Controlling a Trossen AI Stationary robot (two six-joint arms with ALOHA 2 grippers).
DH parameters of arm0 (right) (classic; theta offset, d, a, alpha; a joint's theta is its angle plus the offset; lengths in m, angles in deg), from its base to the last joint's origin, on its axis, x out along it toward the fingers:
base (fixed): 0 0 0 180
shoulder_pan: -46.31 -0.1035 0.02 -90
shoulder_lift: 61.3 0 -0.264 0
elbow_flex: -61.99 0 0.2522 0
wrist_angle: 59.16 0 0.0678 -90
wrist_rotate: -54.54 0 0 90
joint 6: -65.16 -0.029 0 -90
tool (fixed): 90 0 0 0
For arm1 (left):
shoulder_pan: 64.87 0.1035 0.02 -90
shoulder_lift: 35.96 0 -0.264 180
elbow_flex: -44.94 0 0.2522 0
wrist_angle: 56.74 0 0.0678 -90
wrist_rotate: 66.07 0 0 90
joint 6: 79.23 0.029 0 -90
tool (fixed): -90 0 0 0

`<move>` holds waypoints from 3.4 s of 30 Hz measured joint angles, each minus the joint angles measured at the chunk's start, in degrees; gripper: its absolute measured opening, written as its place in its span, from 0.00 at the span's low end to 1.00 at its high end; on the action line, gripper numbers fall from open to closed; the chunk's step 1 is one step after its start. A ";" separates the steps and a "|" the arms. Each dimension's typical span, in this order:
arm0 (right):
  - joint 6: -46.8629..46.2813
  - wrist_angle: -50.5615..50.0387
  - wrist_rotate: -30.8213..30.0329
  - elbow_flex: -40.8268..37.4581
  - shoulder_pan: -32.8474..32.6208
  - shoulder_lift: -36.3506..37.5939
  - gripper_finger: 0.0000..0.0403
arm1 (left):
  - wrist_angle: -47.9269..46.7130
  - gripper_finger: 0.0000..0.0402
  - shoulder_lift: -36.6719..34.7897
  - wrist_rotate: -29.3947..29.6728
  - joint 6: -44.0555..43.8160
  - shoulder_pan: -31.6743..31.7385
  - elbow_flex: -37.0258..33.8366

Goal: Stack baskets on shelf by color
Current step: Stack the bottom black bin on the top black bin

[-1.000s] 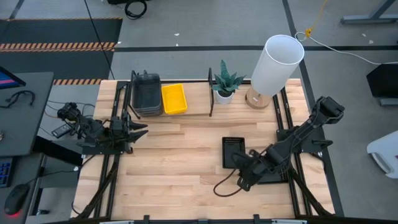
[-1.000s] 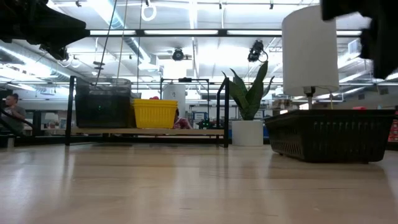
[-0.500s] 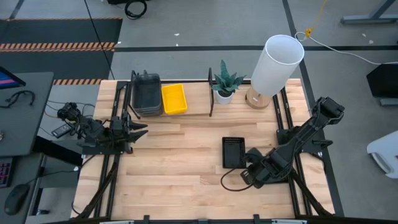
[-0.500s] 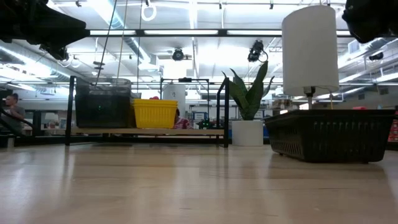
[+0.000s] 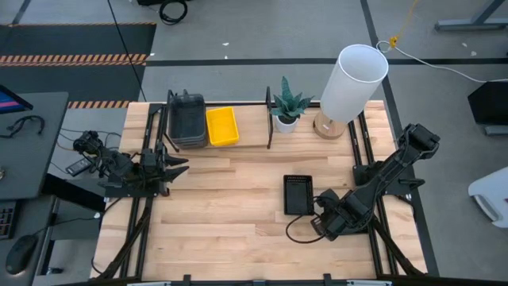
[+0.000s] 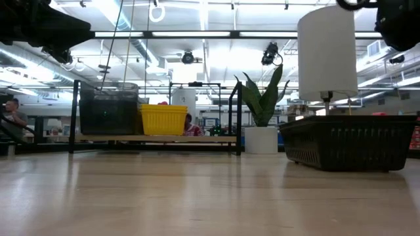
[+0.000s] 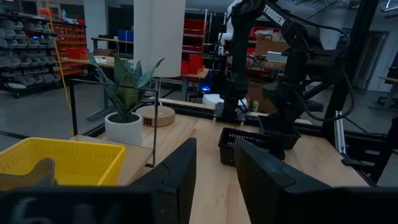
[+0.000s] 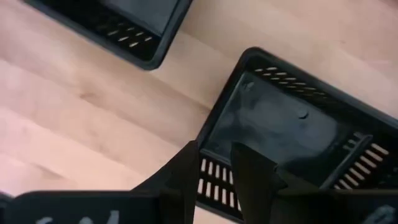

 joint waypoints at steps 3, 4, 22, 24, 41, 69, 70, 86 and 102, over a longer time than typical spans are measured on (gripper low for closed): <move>-0.34 0.13 -0.17 0.00 0.04 -1.04 0.25 | 0.00 0.29 0.00 0.00 0.00 -0.02 0.00; -0.28 0.45 -0.15 0.00 0.04 -1.64 0.25 | 0.02 0.29 0.00 0.00 0.00 -0.01 0.00; -0.49 1.93 -0.13 -0.39 0.45 -5.93 0.25 | 0.04 0.29 0.02 0.00 0.58 0.00 0.00; -0.43 2.04 0.02 -0.39 0.69 -6.83 0.25 | -0.02 0.29 0.02 0.00 0.71 -0.01 0.00; 5.67 1.68 -0.31 -0.36 1.18 -9.23 0.03 | -0.05 0.29 0.02 0.00 0.51 -0.02 0.00; 18.44 -21.34 -20.42 23.07 0.00 -9.49 0.02 | 0.02 0.29 0.02 -0.01 0.55 -0.01 -0.01; 20.53 -20.67 -21.81 23.08 0.32 -9.50 0.02 | 0.03 0.29 0.02 0.00 0.54 0.00 -0.01; 51.57 -10.35 -21.13 23.09 6.10 -19.52 0.02 | 0.00 0.29 0.02 -0.01 0.54 -0.02 -0.01; 62.04 -10.57 -16.04 26.72 5.77 -22.65 0.04 | 0.02 0.29 0.01 -0.02 0.55 0.00 -0.01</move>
